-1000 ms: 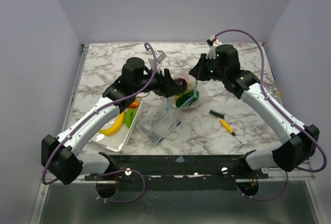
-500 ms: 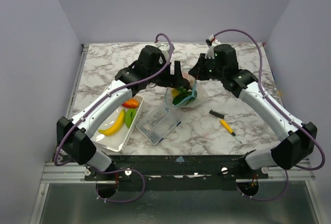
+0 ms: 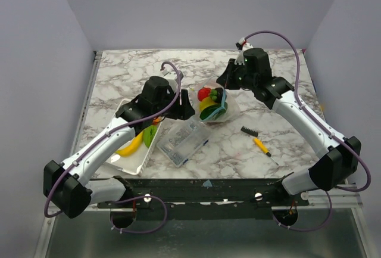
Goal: Place the food in the zip-top bag and seal the zipper
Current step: Place the fake fruit in the zipper food storage bag, then adjust the zipper food storage bag at the center of the board.
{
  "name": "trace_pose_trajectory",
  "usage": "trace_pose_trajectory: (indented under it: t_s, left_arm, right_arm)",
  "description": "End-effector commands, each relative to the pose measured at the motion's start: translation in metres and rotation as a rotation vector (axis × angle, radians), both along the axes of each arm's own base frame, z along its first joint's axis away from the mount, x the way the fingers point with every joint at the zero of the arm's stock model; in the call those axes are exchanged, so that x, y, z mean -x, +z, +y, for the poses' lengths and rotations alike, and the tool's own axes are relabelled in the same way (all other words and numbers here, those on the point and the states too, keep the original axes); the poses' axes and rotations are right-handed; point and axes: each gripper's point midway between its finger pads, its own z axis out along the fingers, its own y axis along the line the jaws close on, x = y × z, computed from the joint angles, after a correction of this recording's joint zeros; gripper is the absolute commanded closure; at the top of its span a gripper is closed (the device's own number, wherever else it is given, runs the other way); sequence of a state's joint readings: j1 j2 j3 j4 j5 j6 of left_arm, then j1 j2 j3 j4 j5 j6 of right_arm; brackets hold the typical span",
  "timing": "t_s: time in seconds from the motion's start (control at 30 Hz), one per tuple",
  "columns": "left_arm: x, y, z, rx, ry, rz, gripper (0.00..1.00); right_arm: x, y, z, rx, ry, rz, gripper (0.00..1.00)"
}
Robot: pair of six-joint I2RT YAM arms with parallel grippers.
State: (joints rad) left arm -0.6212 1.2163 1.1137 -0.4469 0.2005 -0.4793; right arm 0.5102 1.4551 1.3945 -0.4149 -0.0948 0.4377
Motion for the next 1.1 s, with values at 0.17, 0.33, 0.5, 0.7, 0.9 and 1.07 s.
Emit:
trace_pose_trajectory:
  t_s: [0.17,0.33,0.5,0.7,0.9,1.07]
  left_arm:
    - [-0.006,-0.028,-0.026,0.1,-0.034,0.098,0.52]
    - [-0.007,-0.011,-0.039,0.17,-0.072,0.092,0.87]
    - [-0.008,0.034,-0.059,0.321,-0.12,0.1,1.0]
    - [-0.03,0.058,-0.066,0.519,-0.025,0.202,1.0]
    - [-0.046,0.047,-0.07,0.557,-0.009,0.273,1.0]
    - [-0.05,0.056,-0.07,0.583,-0.011,0.262,1.0]
  right_arm:
    - [0.001,0.007,-0.003,-0.012,-0.007,-0.02,0.99]
    - [0.002,0.006,-0.007,0.027,-0.002,-0.031,0.99]
    - [0.006,0.004,-0.002,0.075,0.093,-0.07,0.99]
    - [0.023,-0.011,0.025,0.162,0.253,-0.065,1.0]
    - [0.023,-0.009,0.028,0.18,0.221,-0.071,0.98]
    - [0.002,0.014,0.008,0.224,0.067,-0.133,1.0]
